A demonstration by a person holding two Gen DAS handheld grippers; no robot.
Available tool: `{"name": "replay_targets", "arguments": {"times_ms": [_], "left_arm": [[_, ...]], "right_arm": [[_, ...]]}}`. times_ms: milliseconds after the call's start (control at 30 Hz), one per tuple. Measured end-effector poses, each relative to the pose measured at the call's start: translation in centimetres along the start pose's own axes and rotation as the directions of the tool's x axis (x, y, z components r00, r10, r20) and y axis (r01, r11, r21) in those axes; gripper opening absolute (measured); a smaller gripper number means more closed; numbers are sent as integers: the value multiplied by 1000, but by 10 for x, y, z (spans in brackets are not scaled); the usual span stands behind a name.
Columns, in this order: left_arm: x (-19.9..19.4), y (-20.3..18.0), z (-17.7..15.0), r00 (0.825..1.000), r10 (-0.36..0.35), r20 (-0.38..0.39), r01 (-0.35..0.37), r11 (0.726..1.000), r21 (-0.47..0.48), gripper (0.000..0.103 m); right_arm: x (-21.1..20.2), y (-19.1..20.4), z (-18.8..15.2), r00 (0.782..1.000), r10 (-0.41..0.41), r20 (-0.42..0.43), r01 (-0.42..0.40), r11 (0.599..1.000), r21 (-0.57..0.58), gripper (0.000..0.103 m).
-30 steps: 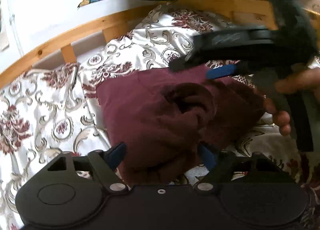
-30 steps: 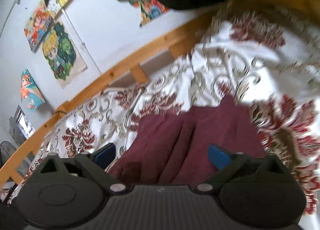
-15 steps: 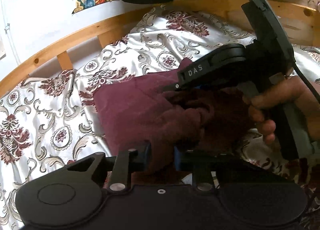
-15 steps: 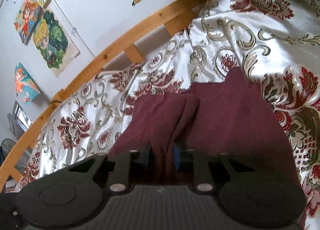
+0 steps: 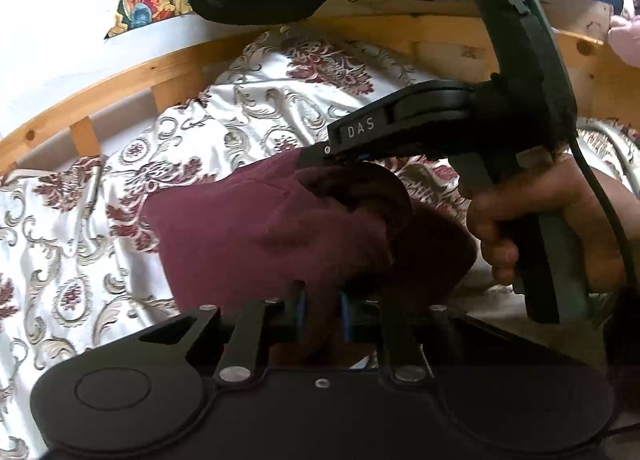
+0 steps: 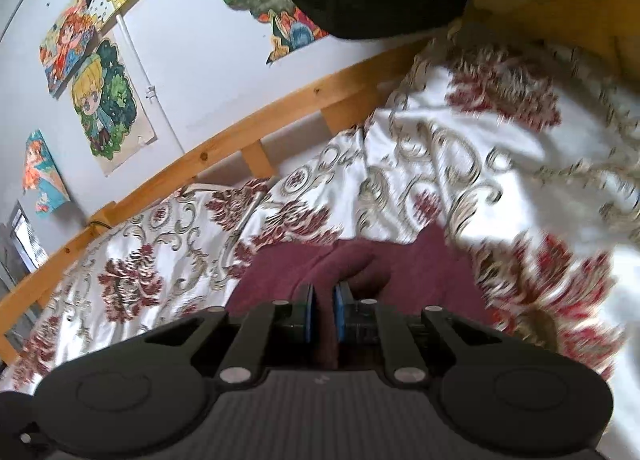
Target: Fold small clothes
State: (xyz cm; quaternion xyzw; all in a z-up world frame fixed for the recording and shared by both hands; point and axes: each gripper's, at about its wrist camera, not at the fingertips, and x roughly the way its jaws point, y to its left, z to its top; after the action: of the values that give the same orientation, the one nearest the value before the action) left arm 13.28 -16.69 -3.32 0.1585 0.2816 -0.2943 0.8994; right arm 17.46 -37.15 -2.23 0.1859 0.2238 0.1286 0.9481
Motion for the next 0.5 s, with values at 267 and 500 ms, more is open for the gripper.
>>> {"name": "replay_targets", "arguments": {"times_ms": [267,500], "left_arm": [[7,-10,2,1000,-16,-2,16,1000,24,16],[0,-2,-7,1000,-18,-10,19,999,35,15]], "right_arm": [[-9,-21,7,999,-40,-16,40,999,27,10],[22,-45,-4,993,67,-92,-50,983,176,53]]}}
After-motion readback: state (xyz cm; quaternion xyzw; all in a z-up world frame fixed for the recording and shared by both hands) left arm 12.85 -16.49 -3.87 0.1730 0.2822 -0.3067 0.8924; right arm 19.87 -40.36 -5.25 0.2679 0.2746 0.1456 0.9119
